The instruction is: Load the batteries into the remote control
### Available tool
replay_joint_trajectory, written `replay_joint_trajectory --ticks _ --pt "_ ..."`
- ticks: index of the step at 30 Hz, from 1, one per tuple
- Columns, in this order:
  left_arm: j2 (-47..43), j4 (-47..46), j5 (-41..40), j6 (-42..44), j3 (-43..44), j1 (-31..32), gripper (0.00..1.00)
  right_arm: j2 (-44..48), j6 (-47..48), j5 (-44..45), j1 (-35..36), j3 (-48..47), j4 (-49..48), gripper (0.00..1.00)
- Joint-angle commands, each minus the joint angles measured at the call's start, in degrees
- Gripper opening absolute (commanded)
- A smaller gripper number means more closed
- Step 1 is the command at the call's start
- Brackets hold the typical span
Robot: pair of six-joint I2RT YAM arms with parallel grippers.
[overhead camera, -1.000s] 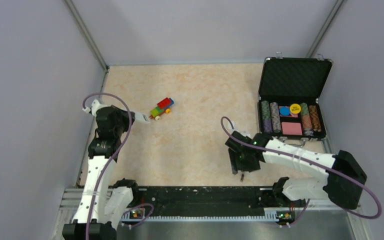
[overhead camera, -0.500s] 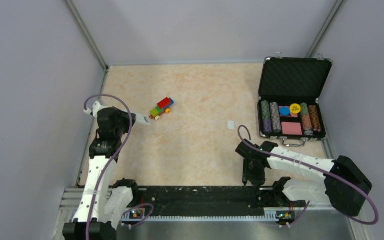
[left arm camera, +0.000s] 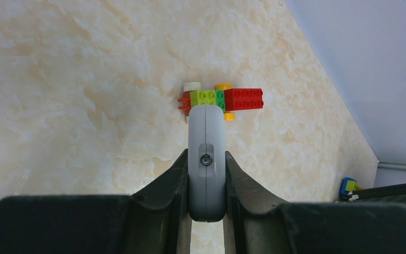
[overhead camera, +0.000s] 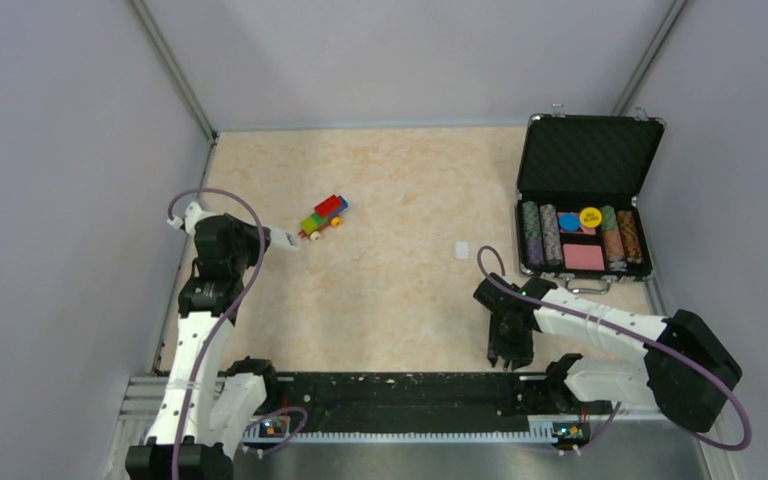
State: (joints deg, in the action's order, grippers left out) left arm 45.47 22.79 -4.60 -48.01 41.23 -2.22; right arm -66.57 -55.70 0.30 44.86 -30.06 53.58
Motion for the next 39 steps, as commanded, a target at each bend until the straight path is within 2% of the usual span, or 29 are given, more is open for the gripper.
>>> replay_joint_trajectory --ticks 1,3,7,10,14,19,26,30,34,39 --pt "-1.53 -2.14 -1.52 0.92 1.62 -0.29 0.0 -0.19 1.48 8.97 -1.34 -3.86 -0.79 0.47" --pt "-1.69 -2.12 -1.58 0.9 1.51 -0.26 0.0 0.33 1.47 9.24 -2.14 -4.06 -0.17 0.5" --pt "-1.83 -2.2 -1.53 0.58 1.24 -0.26 0.0 1.29 1.04 8.62 -3.7 -2.62 -0.9 0.49" --pt "-1.95 -2.18 -1.38 0.46 1.3 -0.33 0.0 0.79 0.69 7.15 -4.07 -1.35 -1.85 0.44" --pt "-1.95 -2.31 -1.38 0.46 1.27 -0.3 0.0 0.79 0.09 5.79 -4.08 -0.27 -2.03 0.34" --pt "-2.04 -2.31 -1.29 0.35 1.07 -0.3 0.0 1.63 -0.2 4.33 -4.13 0.94 -2.63 0.31" --pt "-2.53 -2.26 -0.86 0.05 0.69 -0.27 0.0 1.06 1.93 4.63 -4.06 0.81 -3.85 0.0" --pt "-3.06 -2.56 -0.33 -0.18 0.29 -0.32 0.0 0.77 6.26 6.36 -3.94 -3.16 -7.4 0.0" --pt "-3.74 -3.44 0.98 -0.75 -0.14 -0.24 0.0 -2.74 10.93 8.39 -3.95 -12.24 -12.19 0.0" --pt "-4.29 -5.16 3.37 -1.33 -0.68 -0.33 0.0 -16.45 12.41 12.93 -4.4 -25.54 -19.2 0.0"
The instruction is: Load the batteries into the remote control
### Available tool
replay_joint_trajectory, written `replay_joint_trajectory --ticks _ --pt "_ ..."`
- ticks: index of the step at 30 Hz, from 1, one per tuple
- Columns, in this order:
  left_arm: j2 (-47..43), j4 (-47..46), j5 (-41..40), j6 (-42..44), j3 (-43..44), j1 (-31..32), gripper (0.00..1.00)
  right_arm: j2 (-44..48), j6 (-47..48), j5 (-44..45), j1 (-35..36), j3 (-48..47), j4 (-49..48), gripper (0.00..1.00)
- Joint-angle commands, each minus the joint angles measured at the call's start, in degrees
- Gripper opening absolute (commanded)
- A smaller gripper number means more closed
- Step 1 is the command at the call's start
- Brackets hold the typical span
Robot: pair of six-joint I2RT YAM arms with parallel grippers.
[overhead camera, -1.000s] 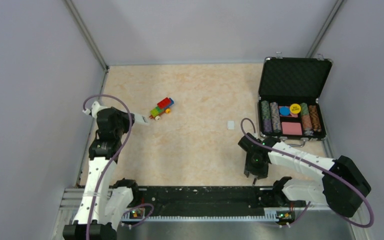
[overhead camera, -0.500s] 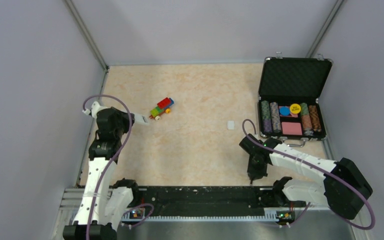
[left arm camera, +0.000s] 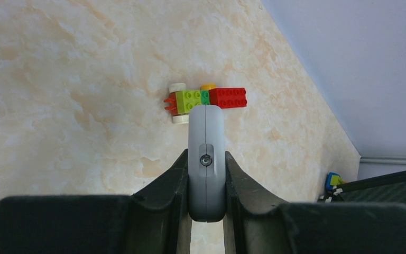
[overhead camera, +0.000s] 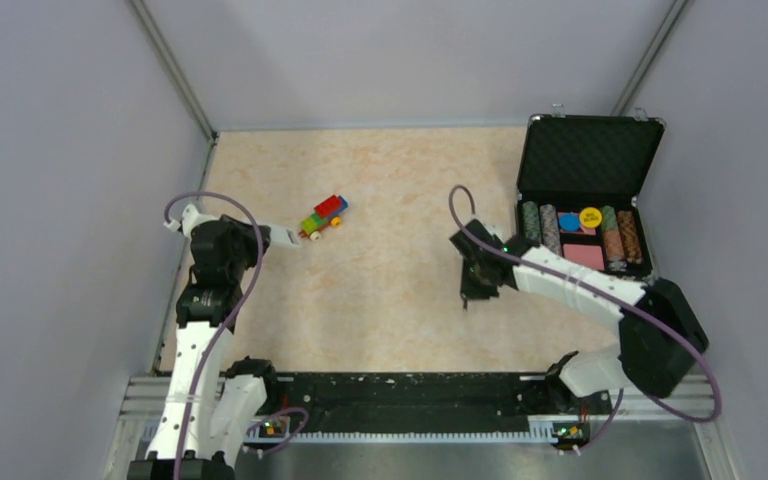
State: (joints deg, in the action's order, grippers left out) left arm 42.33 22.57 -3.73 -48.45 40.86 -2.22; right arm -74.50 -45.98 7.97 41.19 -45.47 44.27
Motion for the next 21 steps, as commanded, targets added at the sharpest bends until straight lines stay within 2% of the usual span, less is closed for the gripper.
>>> replay_joint_trajectory --ticks 1,7,9,21 --pt "-1.11 -5.39 3.33 -0.86 -0.41 -0.33 0.0 -11.3 1.91 4.87 -1.01 -12.34 -11.57 0.0" --pt "-0.47 -5.52 3.45 -0.75 -0.07 -0.32 0.0 -23.25 -16.8 -4.33 -4.09 -20.65 -19.01 0.0" --pt "-0.27 -5.51 3.46 -0.61 -0.07 -0.32 0.0 -25.62 -21.22 -6.5 -3.97 -23.06 -18.01 0.0" --pt "0.42 -6.38 6.47 -0.3 -0.6 -0.27 0.0 -27.27 -43.52 -1.78 -3.58 -22.56 -5.49 0.0"
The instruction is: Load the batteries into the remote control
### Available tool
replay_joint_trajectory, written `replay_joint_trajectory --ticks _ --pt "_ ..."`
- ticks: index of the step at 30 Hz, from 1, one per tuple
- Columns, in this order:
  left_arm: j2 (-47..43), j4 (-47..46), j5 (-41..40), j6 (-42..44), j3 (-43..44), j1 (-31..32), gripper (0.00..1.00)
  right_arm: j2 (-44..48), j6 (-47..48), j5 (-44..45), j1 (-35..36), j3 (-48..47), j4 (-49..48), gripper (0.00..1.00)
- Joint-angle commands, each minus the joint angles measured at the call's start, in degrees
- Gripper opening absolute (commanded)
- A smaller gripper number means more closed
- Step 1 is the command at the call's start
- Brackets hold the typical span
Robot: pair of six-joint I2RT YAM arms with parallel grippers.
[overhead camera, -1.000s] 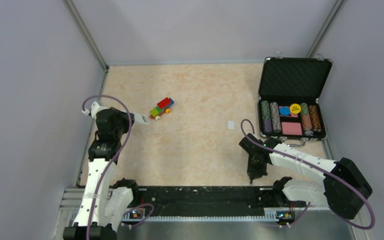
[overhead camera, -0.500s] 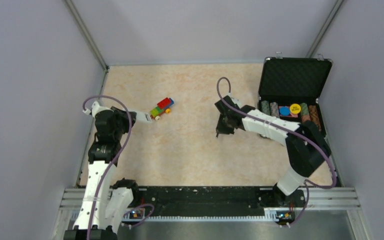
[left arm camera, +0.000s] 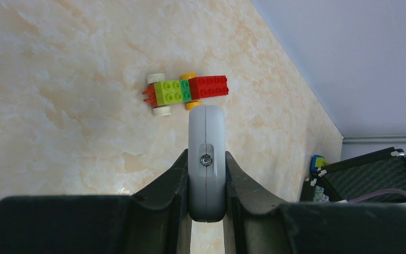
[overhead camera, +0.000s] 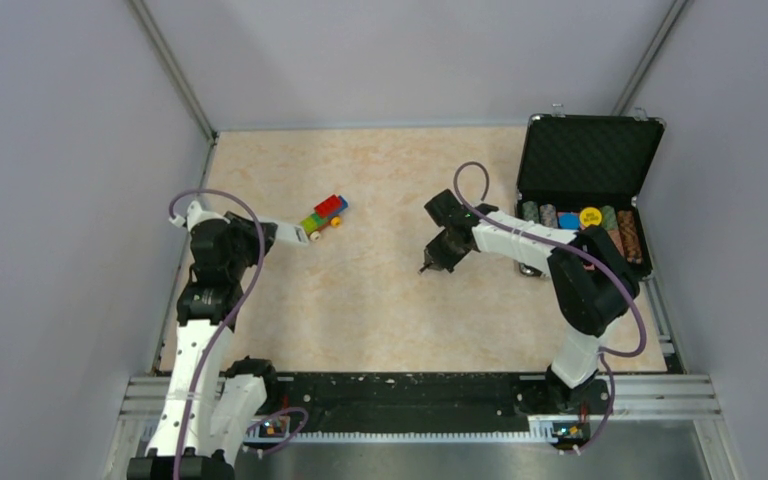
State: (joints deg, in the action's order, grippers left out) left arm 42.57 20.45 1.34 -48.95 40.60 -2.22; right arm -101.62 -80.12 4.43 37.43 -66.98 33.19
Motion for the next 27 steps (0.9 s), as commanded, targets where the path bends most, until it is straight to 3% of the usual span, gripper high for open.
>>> replay_joint_trajectory --ticks 1,12,15,19,21,24,27 --pt "0.42 -4.35 1.55 0.32 -0.28 -0.32 0.0 -0.22 -10.55 1.88 0.25 -1.08 6.75 0.0" --pt "0.6 -4.88 2.42 0.09 -1.44 -0.32 0.0 -2.6 -12.49 -1.66 0.25 0.46 8.6 0.0" --pt "0.39 -4.88 2.44 0.37 -1.5 -0.28 0.0 -1.84 -12.38 -0.91 0.28 0.0 8.6 0.28" --pt "0.04 -4.93 2.58 0.76 -1.57 -0.3 0.0 0.57 -8.65 1.85 0.29 -1.43 8.84 0.53" --pt "-0.26 -5.01 2.45 0.78 -1.91 -0.26 0.0 2.81 -6.53 3.53 0.15 -1.25 8.7 0.6" --pt "-0.93 -5.14 2.19 0.81 -2.33 -0.33 0.0 6.43 1.76 5.17 -0.7 -1.1 6.21 0.61" --pt "-1.41 -5.08 2.02 1.01 -2.45 -0.26 0.0 9.01 22.27 1.82 -1.25 -1.42 -1.63 0.61"
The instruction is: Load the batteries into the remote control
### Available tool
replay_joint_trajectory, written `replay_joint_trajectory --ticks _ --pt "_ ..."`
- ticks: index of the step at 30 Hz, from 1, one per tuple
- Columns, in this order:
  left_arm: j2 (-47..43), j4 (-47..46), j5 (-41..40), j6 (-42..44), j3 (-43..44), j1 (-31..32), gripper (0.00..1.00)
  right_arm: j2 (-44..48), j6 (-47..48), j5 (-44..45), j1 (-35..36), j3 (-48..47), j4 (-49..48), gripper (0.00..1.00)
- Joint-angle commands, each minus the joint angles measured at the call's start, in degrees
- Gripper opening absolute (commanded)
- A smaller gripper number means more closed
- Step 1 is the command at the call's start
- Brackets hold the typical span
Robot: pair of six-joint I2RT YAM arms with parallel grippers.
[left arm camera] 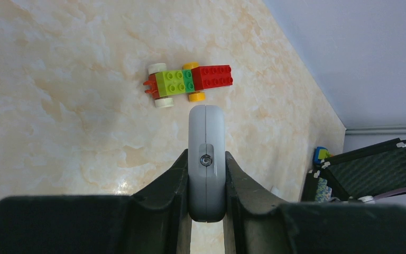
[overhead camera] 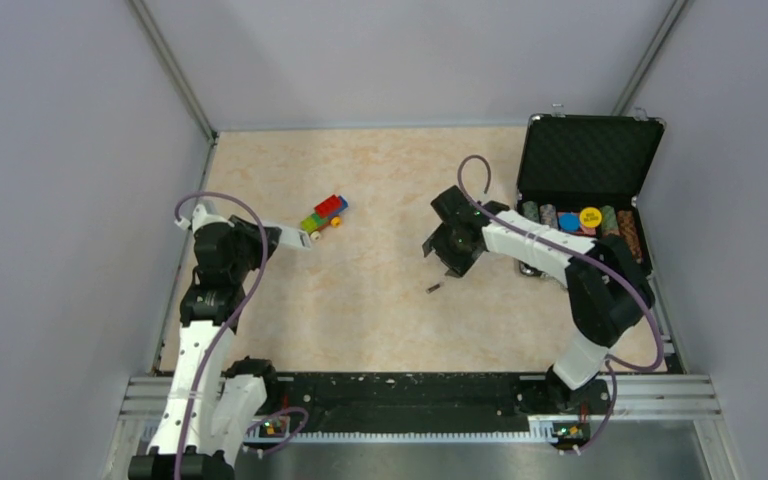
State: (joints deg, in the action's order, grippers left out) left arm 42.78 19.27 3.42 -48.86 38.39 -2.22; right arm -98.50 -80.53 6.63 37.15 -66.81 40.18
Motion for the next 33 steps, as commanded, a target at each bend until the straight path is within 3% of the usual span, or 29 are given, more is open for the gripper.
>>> replay_joint_trajectory --ticks 1,3,7,12,18,25,33 --pt "-1.74 -3.88 -0.17 1.06 -0.25 -0.26 0.0 6.25 30.74 -2.36 -1.01 -1.91 -10.31 0.6" --pt "-1.95 -3.89 -0.3 1.26 -0.26 -0.29 0.0 6.9 47.26 -10.13 -0.99 -0.86 -14.16 0.57" --pt "-2.18 -3.65 -0.8 1.85 -0.22 -0.26 0.0 7.64 72.84 -19.9 -0.24 1.73 -11.09 0.54" --pt "-2.36 -2.57 -2.8 2.2 0.5 -0.29 0.0 7.06 98.91 -10.04 4.89 5.99 -8.12 0.57" --pt "-1.39 -2.78 -2.53 2.27 1.31 -0.3 0.0 8.91 109.68 -12.74 5.6 9.81 -13.37 0.57" --pt "-1.14 -3.15 -2.56 2.35 1.37 -0.34 0.0 8.97 113.64 -12.48 5.66 14.63 -24.69 0.57" --pt "0.34 -3.51 -2.55 2.97 2.59 -0.41 0.0 5.66 118.63 -18.69 5.28 11.41 -21.78 0.55"
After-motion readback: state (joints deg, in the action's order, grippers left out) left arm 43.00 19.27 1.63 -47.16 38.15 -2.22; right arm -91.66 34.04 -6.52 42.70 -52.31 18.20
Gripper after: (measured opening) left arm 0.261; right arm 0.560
